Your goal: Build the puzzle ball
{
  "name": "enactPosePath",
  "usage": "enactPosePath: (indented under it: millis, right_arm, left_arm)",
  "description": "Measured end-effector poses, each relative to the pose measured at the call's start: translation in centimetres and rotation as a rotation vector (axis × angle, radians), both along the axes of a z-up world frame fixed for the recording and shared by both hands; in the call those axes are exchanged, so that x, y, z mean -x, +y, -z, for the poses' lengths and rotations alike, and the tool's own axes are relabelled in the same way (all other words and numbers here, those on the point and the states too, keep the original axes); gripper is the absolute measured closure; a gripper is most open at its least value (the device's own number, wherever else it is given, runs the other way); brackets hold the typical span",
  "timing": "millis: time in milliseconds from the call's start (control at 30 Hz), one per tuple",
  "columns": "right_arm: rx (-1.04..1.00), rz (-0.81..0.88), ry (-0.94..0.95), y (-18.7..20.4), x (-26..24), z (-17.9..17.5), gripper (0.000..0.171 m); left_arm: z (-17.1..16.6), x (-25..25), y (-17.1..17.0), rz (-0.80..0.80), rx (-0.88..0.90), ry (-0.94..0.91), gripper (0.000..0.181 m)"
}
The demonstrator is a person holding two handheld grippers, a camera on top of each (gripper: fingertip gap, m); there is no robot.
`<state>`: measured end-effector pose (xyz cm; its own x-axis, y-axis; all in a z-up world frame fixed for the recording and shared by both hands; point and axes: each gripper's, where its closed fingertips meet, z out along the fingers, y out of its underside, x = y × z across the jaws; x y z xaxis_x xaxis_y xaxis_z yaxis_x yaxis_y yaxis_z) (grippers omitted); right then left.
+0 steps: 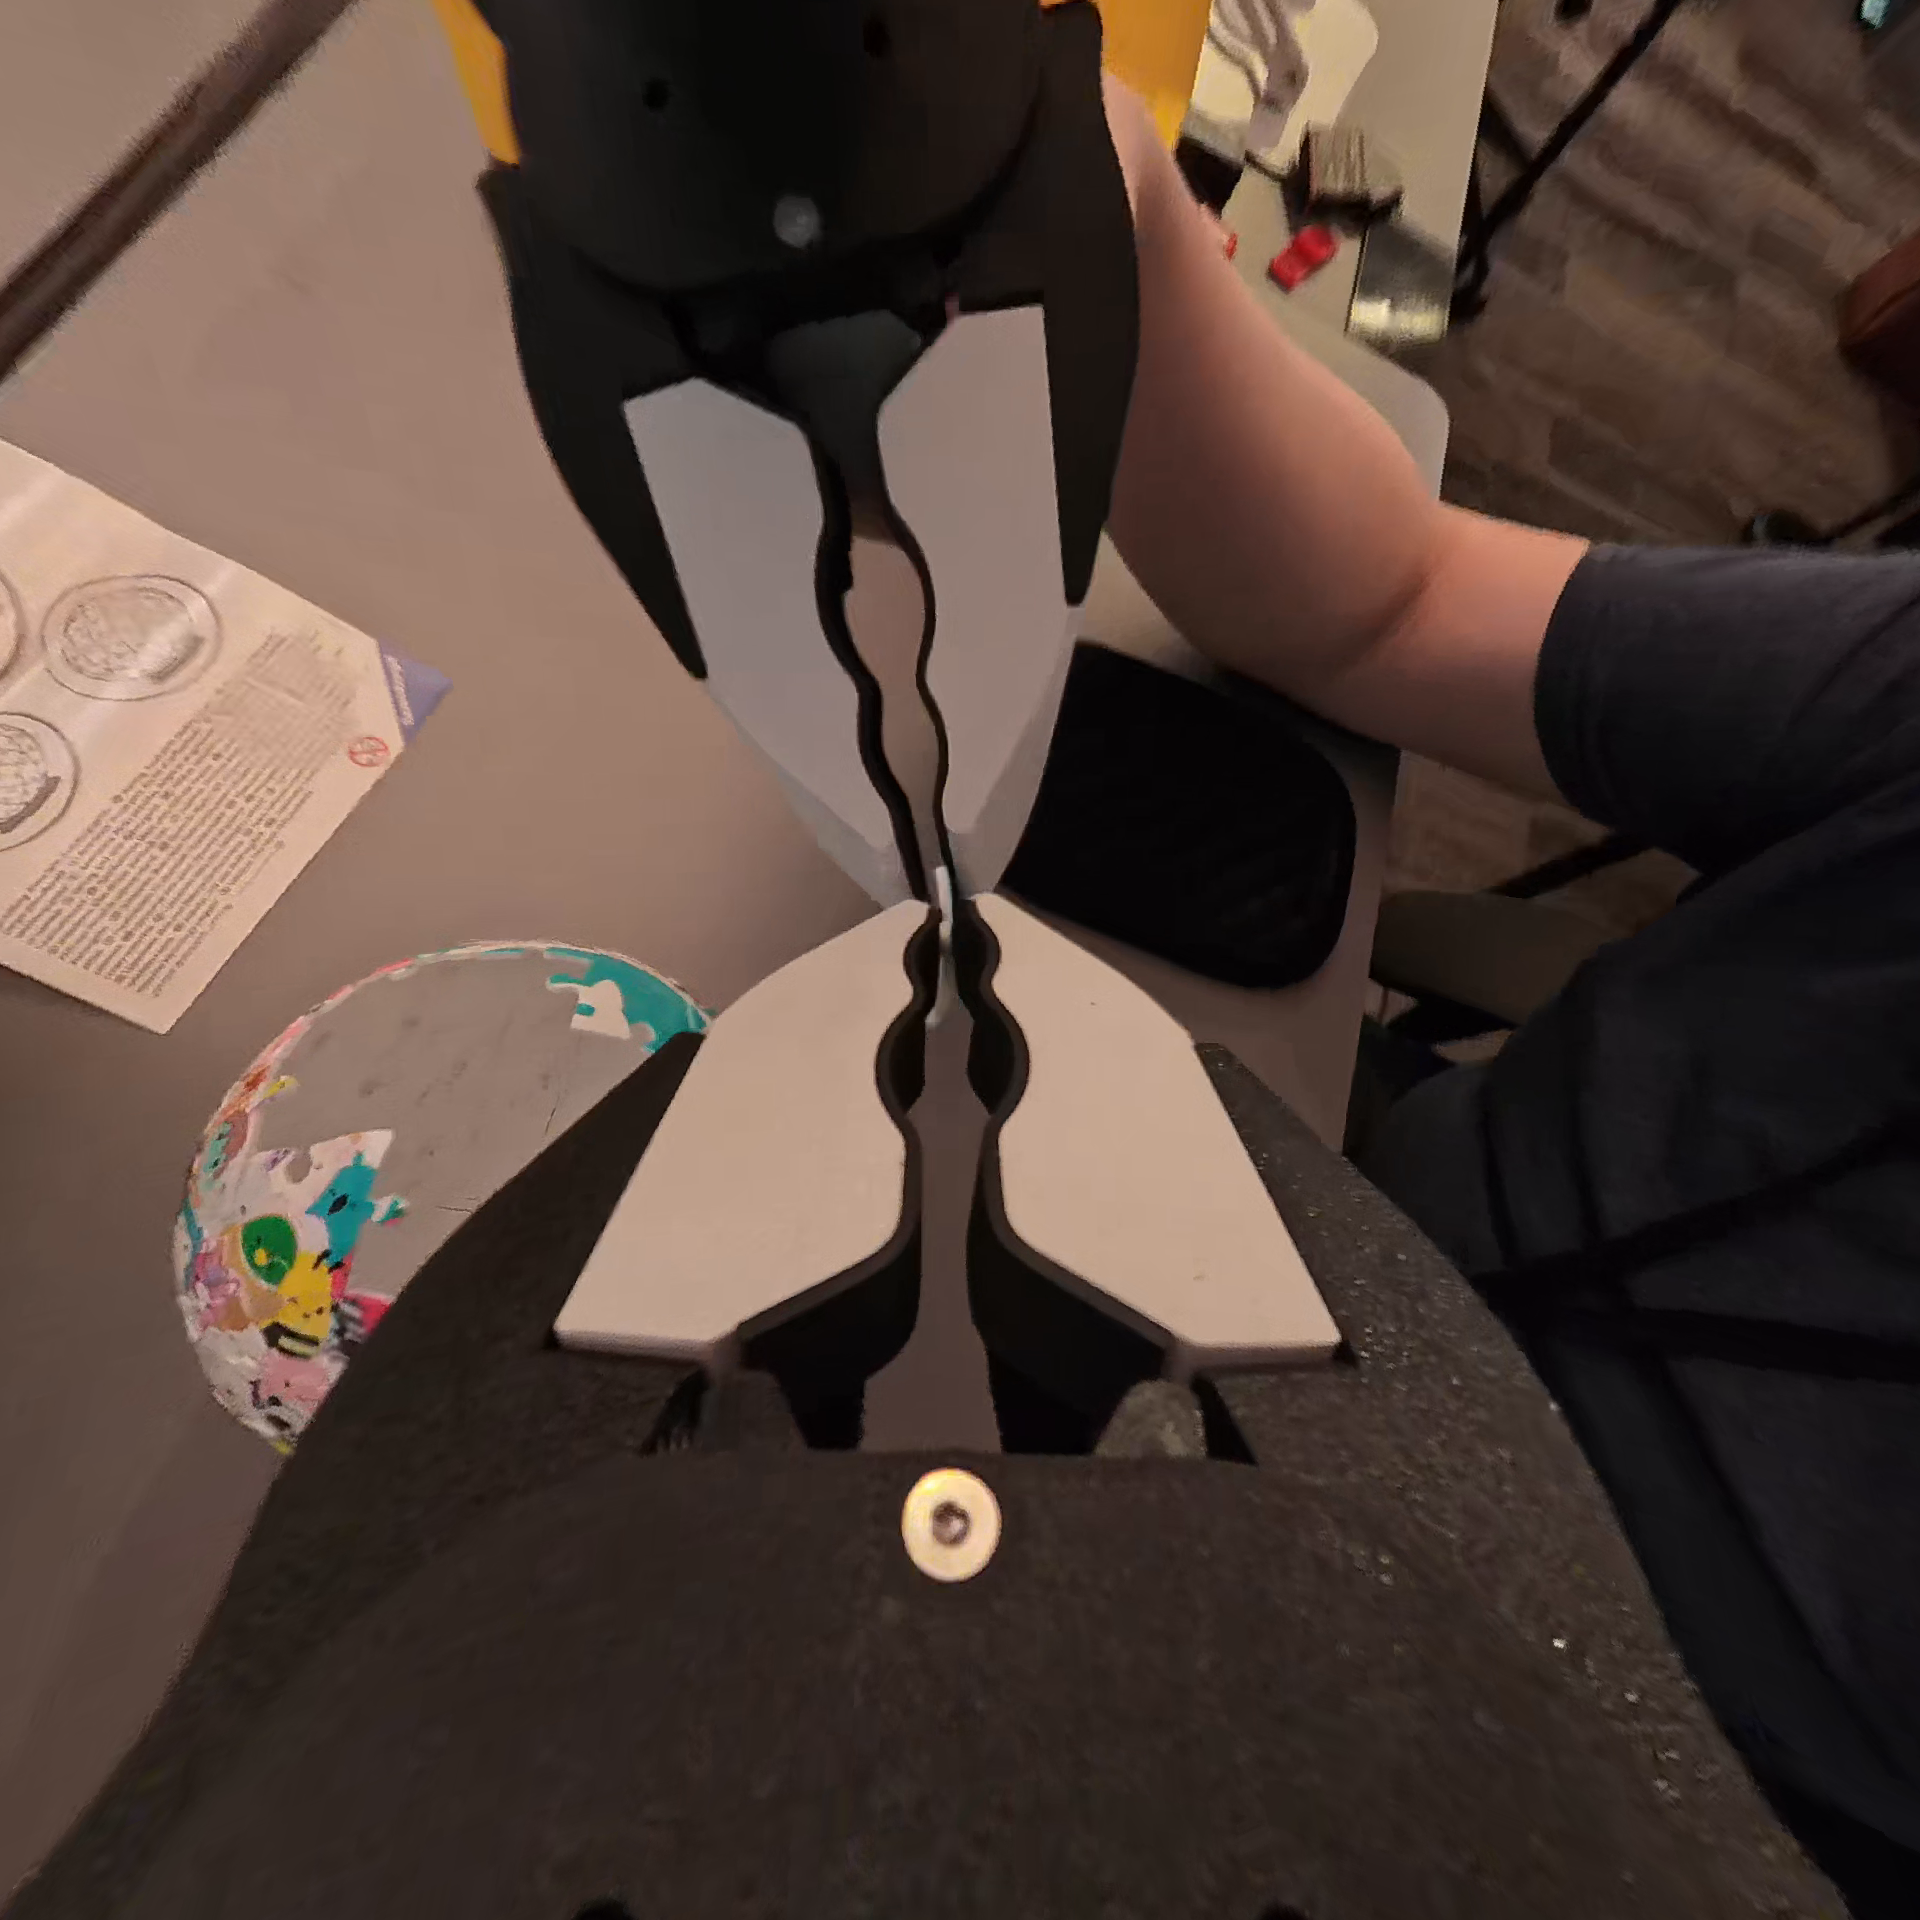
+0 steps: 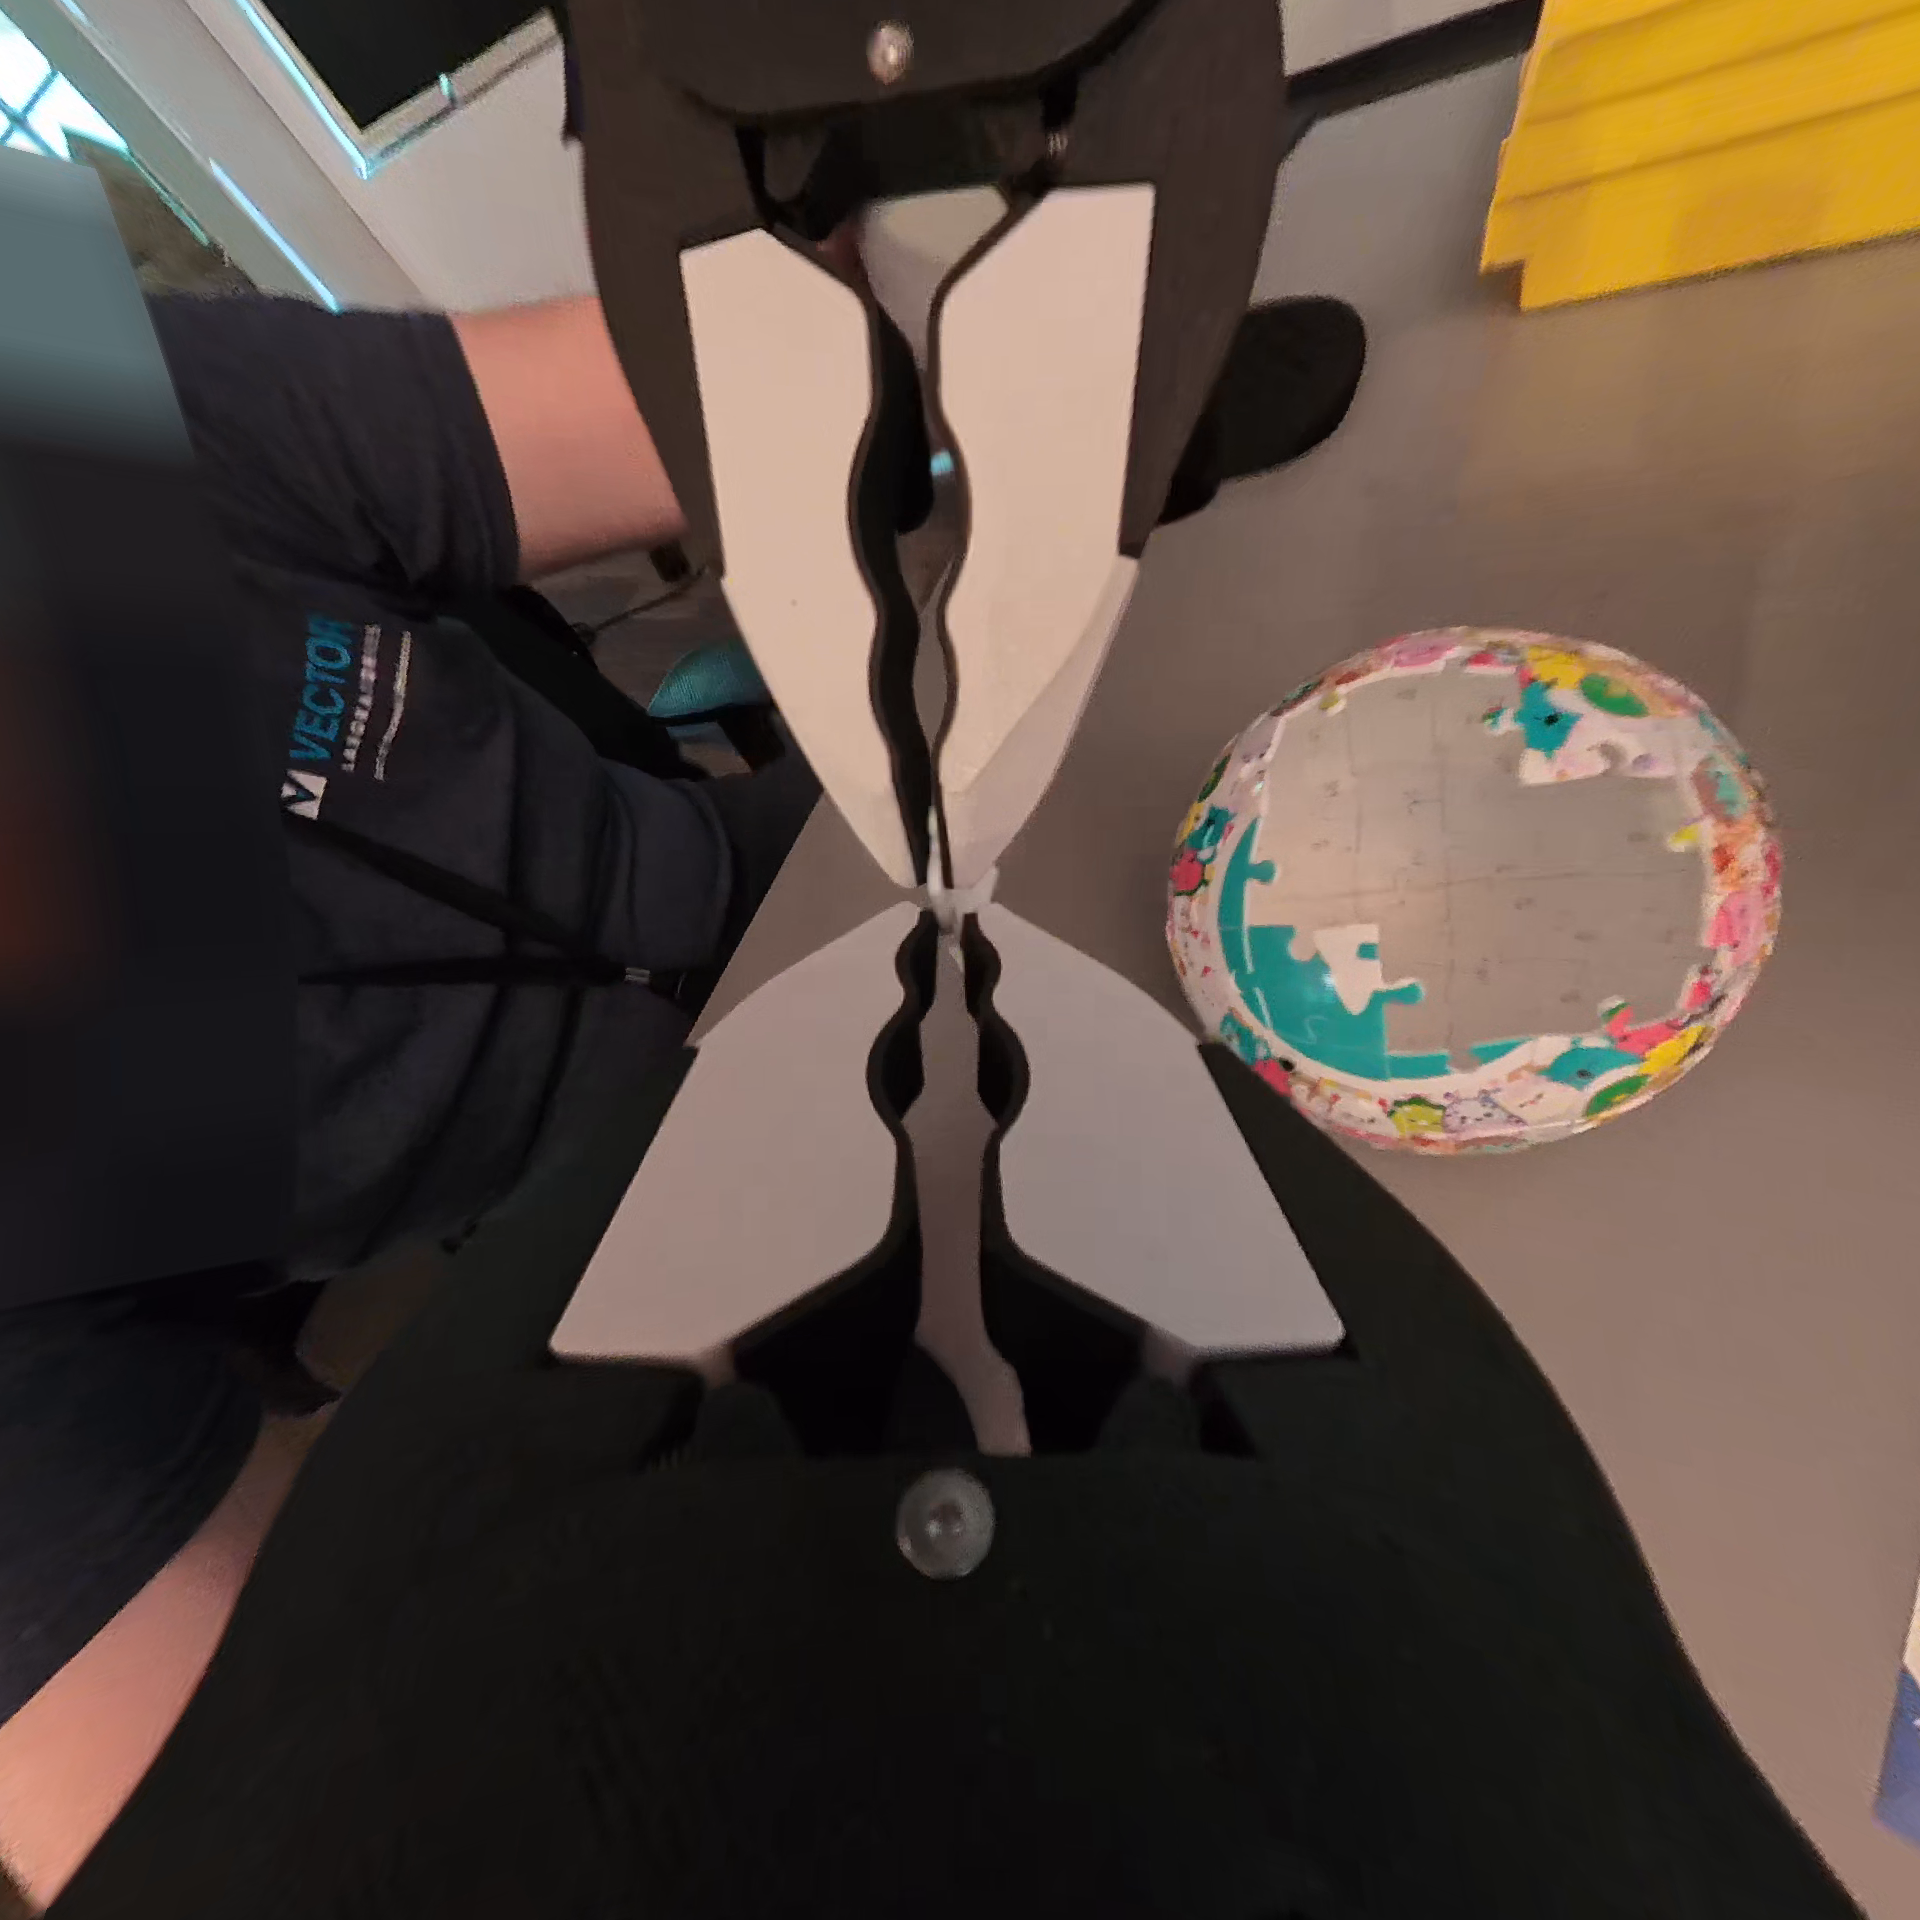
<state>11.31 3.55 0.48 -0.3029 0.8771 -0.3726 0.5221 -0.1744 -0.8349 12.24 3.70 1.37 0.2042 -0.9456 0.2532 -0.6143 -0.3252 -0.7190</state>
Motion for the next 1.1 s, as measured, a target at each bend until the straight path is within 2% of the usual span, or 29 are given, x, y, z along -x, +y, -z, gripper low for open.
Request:
enactPosePath:
  millis: [133,300,367,467,667,733,833,900,967,1100]
  right_arm:
    - [-0.029,0.104,0.115,2.3,0.0,-1.2,0.154]
    - [-0.021,0.167,0.112,4.0,-0.1,-0.2,0.153]
    - [-0.013,0.193,0.13,4.6,0.5,0.0,0.153]
    - [0.023,0.208,0.216,4.8,1.3,-1.0,0.153]
    - [0.145,0.195,0.26,5.3,1.5,-0.8,0.152]
    - [0.181,0.153,0.304,4.8,1.4,-1.3,0.155]
    - [0.176,0.106,0.313,4.3,1.2,-1.4,0.168]
    - [0.163,0.086,0.301,3.9,1.1,-1.2,0.166]
    - [0.155,0.083,0.304,3.9,1.1,-1.3,0.151]
    - [0.091,0.044,0.307,3.1,1.0,-1.2,0.151]
  left_arm:
    - [-1.5,1.1,1.8,-0.174,0.031,-0.185,0.179]
    - [-1.5,2.6,4.0,-0.399,0.074,-0.347,0.179]
    - [-1.2,2.7,4.2,-0.443,0.085,-0.389,0.179]
    - [-1.2,2.5,4.1,-0.455,0.081,-0.428,0.179]
    - [-1.2,2.2,3.8,-0.431,0.078,-0.444,0.179]
    - [-1.1,2.1,3.7,-0.421,0.076,-0.446,0.179]
    - [-1.0,2.0,3.4,-0.402,0.083,-0.454,0.179]
    - [-0.8,1.8,3.2,-0.389,0.085,-0.456,0.179]
    - [-0.9,1.8,3.1,-0.38,0.094,-0.464,0.179]
    - [-1.3,1.7,2.6,-0.35,0.119,-0.494,0.179]
